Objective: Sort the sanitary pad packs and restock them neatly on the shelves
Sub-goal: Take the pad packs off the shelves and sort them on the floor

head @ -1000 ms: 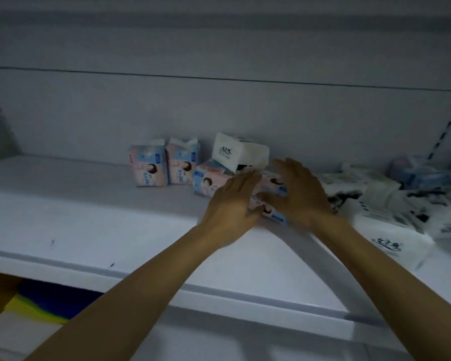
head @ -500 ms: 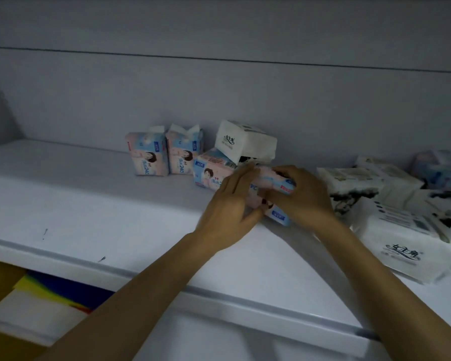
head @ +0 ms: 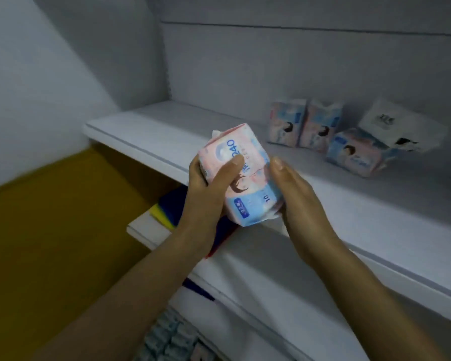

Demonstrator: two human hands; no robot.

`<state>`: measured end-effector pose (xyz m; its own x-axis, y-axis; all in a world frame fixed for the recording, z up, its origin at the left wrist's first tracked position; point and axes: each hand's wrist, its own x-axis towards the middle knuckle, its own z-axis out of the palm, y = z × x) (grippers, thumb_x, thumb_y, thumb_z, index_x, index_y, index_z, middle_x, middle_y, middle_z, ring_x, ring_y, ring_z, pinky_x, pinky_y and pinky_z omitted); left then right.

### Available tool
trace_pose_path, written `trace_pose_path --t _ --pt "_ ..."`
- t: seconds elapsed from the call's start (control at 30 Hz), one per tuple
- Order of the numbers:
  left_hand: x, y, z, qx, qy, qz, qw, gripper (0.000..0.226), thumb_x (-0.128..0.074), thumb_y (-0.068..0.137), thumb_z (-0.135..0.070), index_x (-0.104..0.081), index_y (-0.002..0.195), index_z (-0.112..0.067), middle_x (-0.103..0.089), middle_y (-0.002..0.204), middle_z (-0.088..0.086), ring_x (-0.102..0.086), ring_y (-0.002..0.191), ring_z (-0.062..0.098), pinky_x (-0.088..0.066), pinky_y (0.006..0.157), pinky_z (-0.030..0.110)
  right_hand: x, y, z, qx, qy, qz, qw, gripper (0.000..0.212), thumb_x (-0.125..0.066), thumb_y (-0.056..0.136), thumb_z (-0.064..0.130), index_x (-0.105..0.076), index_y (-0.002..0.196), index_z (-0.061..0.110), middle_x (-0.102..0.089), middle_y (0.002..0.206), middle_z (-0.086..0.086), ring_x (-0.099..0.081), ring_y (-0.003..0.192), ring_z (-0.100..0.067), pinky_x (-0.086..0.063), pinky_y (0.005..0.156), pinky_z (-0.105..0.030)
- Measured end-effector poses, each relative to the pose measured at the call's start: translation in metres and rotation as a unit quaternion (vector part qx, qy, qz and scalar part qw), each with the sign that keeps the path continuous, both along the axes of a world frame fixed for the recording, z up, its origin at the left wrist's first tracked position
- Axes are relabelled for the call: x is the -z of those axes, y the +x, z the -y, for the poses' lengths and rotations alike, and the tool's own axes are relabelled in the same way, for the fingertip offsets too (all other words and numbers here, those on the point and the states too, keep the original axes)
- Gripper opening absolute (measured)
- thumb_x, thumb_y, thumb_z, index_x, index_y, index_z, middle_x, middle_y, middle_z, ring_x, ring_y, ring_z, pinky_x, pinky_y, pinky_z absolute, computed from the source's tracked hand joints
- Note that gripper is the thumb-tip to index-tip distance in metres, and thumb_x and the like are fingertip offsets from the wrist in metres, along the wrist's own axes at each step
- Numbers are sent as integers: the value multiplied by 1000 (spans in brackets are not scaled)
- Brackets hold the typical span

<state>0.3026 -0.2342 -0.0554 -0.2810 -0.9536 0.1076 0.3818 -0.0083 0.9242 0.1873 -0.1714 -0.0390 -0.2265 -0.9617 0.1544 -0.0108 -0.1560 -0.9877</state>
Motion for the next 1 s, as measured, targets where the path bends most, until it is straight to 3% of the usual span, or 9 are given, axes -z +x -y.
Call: trace_pose_path --t 0.1,0.23,0.33,0.4,0.57,0.73,0.8,0.87,1.0 --pt "21 84 1 -64 26 -5 998 77 -78 69 -36 -41 136 -24 -63 124 11 -66 107 32 -51 91 57 32 68 4 -58 39 -6 997 66 -51 75 60 -48 133 28 -66 111 12 -67 93 0 -55 68 -17" --pt "74 165 -19 -162 92 -10 982 69 -76 72 -34 -43 132 -27 -65 122 7 -68 104 28 -54 88 54 100 138 1 -122 157 12 980 90 -63 64 72 -42 138 27 -63 121 7 -64 105 -7 -53 94 -36" --pt "132 206 -34 -219 163 -26 962 69 -80 73 -33 -43 131 -31 -63 125 8 -66 106 32 -51 88 60 160 179 -6 -182 276 45 943 95 -65 56 79 -46 135 30 -65 122 5 -65 107 -11 -50 98 -41" --pt "176 222 -46 -248 202 -9 947 65 -76 80 -29 -40 134 -28 -62 126 8 -66 106 30 -52 87 58 200 197 -13 -223 336 73 912 87 -63 57 77 -52 129 30 -69 116 4 -67 105 -15 -51 94 -40" --pt "307 231 -72 -262 270 151 914 58 -71 82 -36 -45 131 -23 -61 122 -3 -67 98 9 -58 71 23 315 214 -24 -232 458 101 852 62 -65 70 49 -57 124 20 -72 110 -1 -68 102 -18 -55 86 -34" --pt "505 211 -109 -194 331 355 853 83 -68 66 -75 -56 130 -22 -58 121 14 -64 105 20 -59 79 36 478 189 -52 -195 595 57 777 52 -65 76 45 -61 119 15 -72 107 -8 -69 100 -24 -53 81 -30" --pt "572 192 -130 -173 367 353 843 75 -72 66 -69 -61 122 -20 -62 116 11 -65 102 20 -59 78 33 551 171 -69 -172 653 25 737 45 -60 88 40 -60 119 7 -68 113 -19 -65 106 -33 -53 84 -36" --pt "634 173 -145 -157 414 342 829 56 -80 72 -45 -62 116 -14 -64 109 1 -65 98 17 -55 72 19 619 154 -83 -159 699 0 698 43 -59 91 42 -60 116 7 -67 115 -20 -65 106 -34 -50 94 -44" --pt "747 143 -143 -113 469 358 800 51 -76 80 -32 -57 123 -12 -65 109 0 -63 93 13 -50 65 10 740 122 -87 -149 727 -20 670 51 -63 88 42 -55 125 8 -64 120 -21 -62 110 -36 -44 103 -51"
